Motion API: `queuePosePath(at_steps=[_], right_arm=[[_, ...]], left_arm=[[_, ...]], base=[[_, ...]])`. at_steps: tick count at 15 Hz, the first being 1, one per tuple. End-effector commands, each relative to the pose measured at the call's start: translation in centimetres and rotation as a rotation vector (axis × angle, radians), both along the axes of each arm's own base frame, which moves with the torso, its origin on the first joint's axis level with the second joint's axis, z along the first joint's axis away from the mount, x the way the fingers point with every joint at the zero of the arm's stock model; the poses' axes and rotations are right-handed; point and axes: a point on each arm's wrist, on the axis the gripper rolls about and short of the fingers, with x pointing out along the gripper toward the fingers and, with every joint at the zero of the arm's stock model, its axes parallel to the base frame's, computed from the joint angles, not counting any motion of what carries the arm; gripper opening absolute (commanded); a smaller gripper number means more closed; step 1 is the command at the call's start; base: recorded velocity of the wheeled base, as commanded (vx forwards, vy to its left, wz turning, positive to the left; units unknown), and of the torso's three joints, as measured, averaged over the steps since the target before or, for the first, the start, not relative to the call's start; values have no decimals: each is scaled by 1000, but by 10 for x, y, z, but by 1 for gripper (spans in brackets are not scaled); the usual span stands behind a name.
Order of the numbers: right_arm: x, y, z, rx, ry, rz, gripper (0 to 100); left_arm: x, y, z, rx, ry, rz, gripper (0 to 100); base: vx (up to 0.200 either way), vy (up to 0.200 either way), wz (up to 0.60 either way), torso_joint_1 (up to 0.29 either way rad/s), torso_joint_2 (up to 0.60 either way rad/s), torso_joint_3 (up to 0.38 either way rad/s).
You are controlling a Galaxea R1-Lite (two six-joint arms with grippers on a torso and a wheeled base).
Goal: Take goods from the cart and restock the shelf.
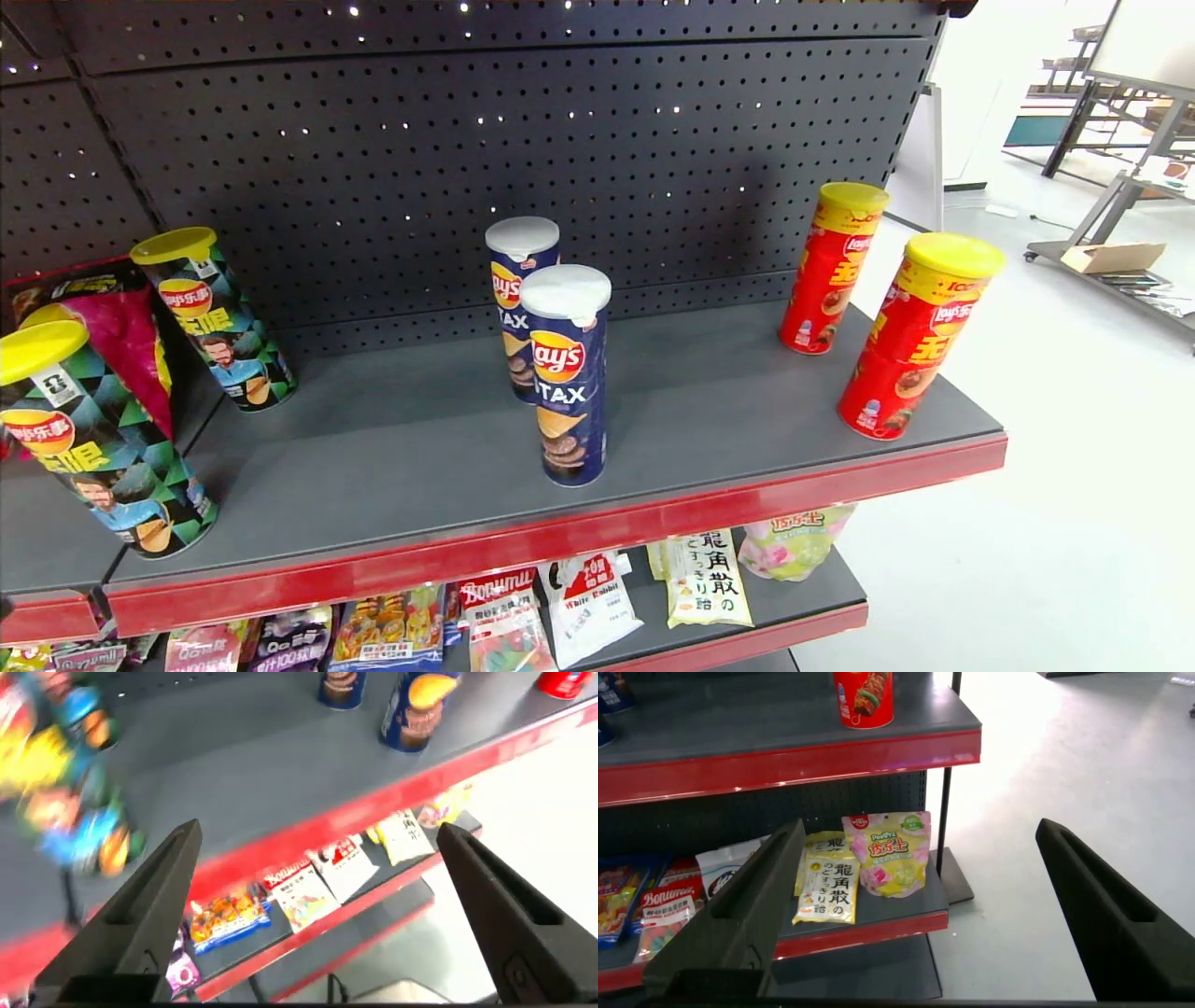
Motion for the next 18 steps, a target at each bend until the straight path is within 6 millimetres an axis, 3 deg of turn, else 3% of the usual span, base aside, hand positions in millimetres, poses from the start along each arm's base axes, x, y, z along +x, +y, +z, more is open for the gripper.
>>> queuePosePath(at_steps=[1,3,6,8,10,13,15,18], right_arm=[[0,0,0,0,1,-1,100],[0,0,0,0,1,-1,100],[0,0,1,-3,0,-1,100],[0,0,0,0,1,-1,100],[0,0,0,0,1,1,100],[0,0,0,-2,1,1,100],[0,0,0,-3,1,-1,100],[0,0,0,-2,1,1,100]], left_arm=[[-35,10,-48,-18,-66,108,100],[-34,11,-52,1,-40,156,100],[-26,7,-39,48,119,485,100],[-28,5,-50,50,136,600,100],[-37,3,-70,34,71,612,100],[-17,3,-82,-69,-118,525,100],[-17,1,-83,-26,-129,429,100],[-16,1,-83,-25,-132,423,100]], base=[[0,0,0,0,0,0],[0,0,0,0,0,0],[0,0,0,0,0,0],[0,0,0,0,0,0],[0,0,0,0,0,0],[0,0,0,0,0,0],[0,0,0,0,0,0],[0,0,0,0,0,0]])
